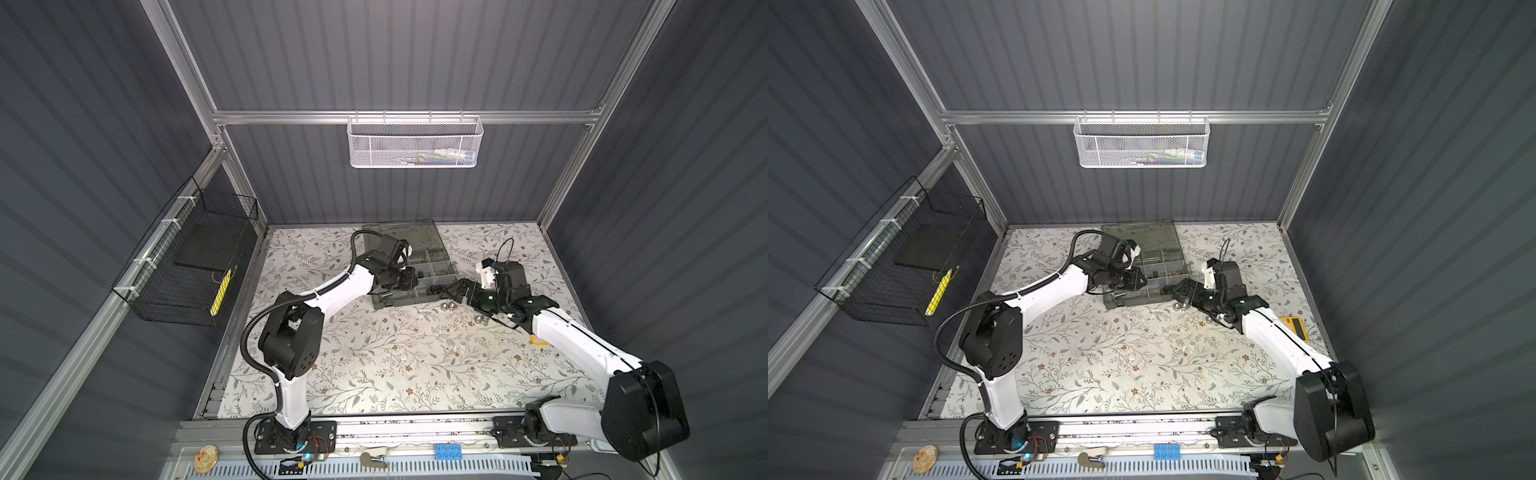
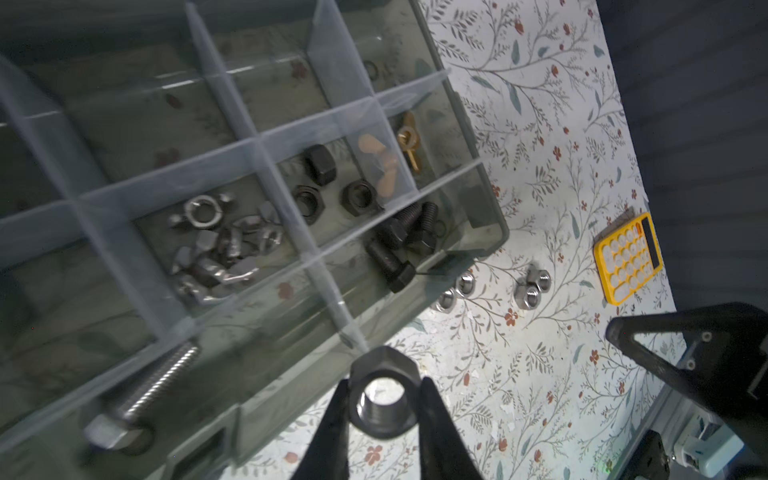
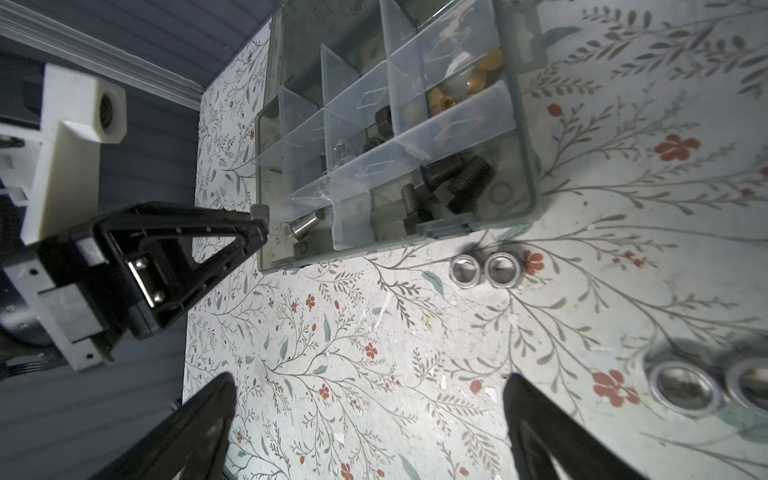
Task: Sort the screws and nuts into containers
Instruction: 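Lift the hex nut with the left gripper and carry it over the box, then release the hex nut into a compartment while right moves over the box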
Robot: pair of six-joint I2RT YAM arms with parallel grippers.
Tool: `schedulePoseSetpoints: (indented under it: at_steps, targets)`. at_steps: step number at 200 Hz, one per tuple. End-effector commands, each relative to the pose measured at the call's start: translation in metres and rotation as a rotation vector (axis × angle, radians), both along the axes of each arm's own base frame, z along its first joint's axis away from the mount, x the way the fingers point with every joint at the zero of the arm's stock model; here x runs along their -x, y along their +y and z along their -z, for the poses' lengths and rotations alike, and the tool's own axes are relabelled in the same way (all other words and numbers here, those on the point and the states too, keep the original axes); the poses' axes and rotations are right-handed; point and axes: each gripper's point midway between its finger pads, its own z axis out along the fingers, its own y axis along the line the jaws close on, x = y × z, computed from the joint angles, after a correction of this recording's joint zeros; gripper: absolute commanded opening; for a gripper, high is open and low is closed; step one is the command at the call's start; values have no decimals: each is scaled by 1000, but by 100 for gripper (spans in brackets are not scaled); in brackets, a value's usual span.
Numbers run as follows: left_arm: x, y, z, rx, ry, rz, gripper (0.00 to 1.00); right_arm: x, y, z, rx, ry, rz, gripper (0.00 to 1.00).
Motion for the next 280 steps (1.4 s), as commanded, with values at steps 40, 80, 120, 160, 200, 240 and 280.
schedulePoseSetpoints:
  at_steps: [40,80,120,160,200,240,280]
  targets:
    - [-44,66,7,-28,22,-147,23,-15,46,-7,40,-33,-106,99]
    - [-64,83,39,-81,66,-197,24,-17,64,-3,57,-24,-148,99]
    - [-70,81,64,-99,108,-194,24,-15,65,10,71,2,-157,99]
    - [-66,85,74,-113,126,-205,28,-10,66,9,72,-5,-182,99]
    - [-60,87,76,-119,138,-206,44,-8,66,3,79,-24,-191,99]
    - [-57,90,63,-127,124,-200,53,-6,64,-3,80,-39,-185,99]
    - [-53,93,31,-117,80,-198,65,-6,53,-5,122,-62,-147,99]
